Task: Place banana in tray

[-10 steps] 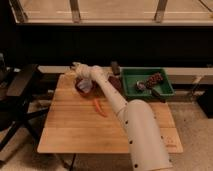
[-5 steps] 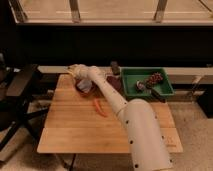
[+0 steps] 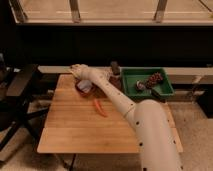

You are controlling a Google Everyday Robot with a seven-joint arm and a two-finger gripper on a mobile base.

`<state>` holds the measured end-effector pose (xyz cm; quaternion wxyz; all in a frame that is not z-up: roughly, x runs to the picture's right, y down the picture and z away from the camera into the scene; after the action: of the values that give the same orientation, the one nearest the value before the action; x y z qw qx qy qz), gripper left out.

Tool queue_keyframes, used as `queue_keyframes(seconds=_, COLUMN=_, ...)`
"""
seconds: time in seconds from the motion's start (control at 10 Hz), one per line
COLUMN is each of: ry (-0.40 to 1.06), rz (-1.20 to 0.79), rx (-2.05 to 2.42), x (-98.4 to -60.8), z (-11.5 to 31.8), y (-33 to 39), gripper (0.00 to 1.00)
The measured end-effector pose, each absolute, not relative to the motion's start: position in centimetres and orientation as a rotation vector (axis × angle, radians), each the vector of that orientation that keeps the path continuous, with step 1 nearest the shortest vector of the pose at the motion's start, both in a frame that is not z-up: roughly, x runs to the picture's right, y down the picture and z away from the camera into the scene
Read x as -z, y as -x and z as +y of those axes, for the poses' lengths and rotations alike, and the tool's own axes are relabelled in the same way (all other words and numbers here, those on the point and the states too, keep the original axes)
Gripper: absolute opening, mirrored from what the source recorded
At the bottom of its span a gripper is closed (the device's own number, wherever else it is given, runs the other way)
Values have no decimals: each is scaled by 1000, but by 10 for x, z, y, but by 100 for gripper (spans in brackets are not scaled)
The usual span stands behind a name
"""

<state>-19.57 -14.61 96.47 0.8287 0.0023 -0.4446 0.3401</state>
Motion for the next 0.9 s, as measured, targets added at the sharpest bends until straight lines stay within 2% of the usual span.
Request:
queue_keyframes(seconds=0.5, ry=12, rz=-1047, rx=-886, x=-932, z=-123, y=174, gripper=11)
queue_keyframes(seconds=0.9, ry=26, rz=-1053, rx=-913, x=-926, z=-116, y=169, gripper=11)
